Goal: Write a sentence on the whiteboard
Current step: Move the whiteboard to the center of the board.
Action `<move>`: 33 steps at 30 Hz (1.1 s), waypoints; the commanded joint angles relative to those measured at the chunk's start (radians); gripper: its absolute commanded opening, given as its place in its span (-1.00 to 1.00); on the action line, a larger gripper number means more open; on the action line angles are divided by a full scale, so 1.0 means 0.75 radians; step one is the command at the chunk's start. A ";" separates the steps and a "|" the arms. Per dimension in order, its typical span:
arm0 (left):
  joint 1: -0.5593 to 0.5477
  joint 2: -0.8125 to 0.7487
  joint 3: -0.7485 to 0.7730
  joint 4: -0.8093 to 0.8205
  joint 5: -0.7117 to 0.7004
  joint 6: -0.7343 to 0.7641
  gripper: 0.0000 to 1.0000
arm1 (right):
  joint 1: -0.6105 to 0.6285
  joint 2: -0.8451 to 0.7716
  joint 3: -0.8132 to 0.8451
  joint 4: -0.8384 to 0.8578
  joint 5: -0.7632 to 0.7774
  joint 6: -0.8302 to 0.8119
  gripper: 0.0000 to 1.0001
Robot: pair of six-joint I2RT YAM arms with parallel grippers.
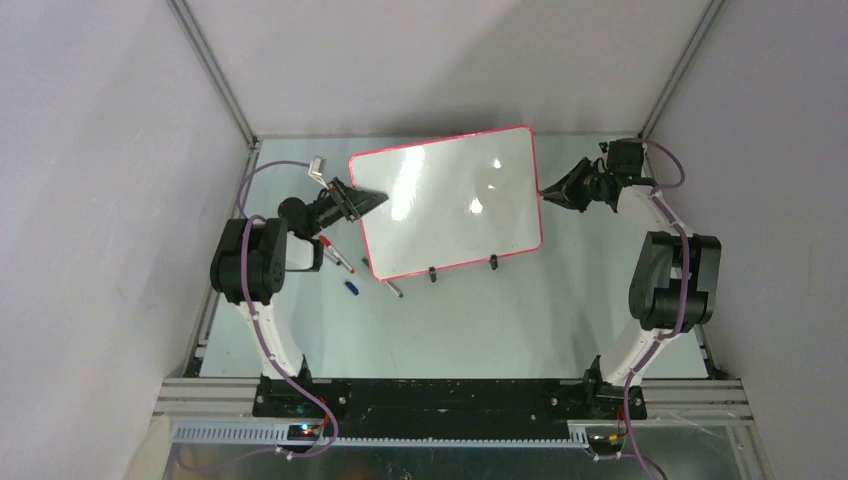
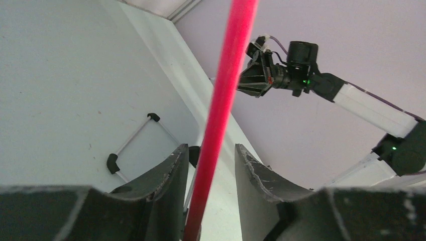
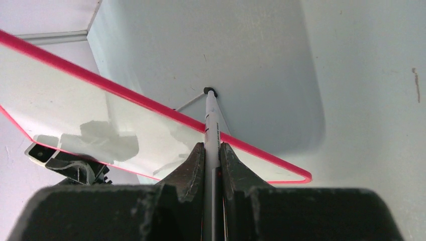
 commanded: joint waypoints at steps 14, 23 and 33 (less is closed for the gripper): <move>0.144 -0.166 -0.098 -0.064 -0.055 0.158 0.65 | -0.035 -0.299 0.006 -0.119 0.508 0.020 -1.00; 0.166 -0.458 -0.237 -0.350 -0.176 0.419 0.82 | 0.116 -0.545 0.006 -0.232 0.915 -0.027 -1.00; 0.164 -0.843 -0.373 -0.842 -0.478 0.727 0.91 | 0.453 -0.746 0.001 -0.307 1.173 -0.081 -1.00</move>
